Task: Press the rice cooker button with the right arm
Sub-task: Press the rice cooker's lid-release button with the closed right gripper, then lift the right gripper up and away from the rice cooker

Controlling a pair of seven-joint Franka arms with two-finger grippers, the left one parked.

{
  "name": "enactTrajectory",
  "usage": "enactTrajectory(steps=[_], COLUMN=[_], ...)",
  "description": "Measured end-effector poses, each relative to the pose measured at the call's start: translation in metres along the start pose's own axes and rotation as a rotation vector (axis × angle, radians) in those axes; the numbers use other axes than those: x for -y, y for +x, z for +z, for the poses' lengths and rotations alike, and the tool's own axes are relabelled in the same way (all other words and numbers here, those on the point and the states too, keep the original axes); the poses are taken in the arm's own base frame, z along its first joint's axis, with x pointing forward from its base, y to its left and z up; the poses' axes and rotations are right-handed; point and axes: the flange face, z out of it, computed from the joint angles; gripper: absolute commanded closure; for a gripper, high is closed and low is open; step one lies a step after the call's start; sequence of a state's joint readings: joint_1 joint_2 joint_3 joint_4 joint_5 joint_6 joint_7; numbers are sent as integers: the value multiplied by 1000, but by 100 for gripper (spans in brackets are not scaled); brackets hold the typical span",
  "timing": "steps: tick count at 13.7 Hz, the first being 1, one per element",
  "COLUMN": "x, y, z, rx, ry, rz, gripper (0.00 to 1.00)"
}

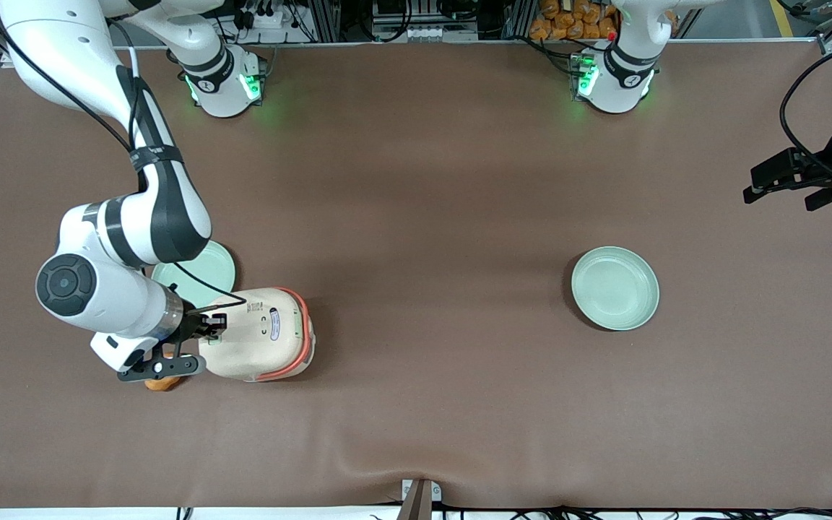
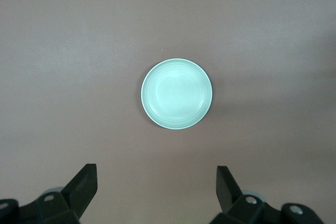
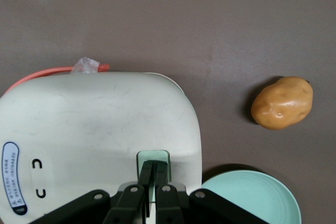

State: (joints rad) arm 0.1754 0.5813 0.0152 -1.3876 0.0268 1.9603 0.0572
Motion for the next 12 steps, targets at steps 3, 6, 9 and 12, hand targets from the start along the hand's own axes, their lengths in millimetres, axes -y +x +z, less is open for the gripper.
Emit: enactTrajectory(steps=[3, 6, 9, 12], x=[5, 8, 11, 13], y=[1, -2, -14, -32], z=[-16, -39, -81, -136], rx=[6, 21, 24, -7], ry=[54, 77, 88, 91], rz=[18, 20, 13, 3], gripper=[91, 86, 60, 27])
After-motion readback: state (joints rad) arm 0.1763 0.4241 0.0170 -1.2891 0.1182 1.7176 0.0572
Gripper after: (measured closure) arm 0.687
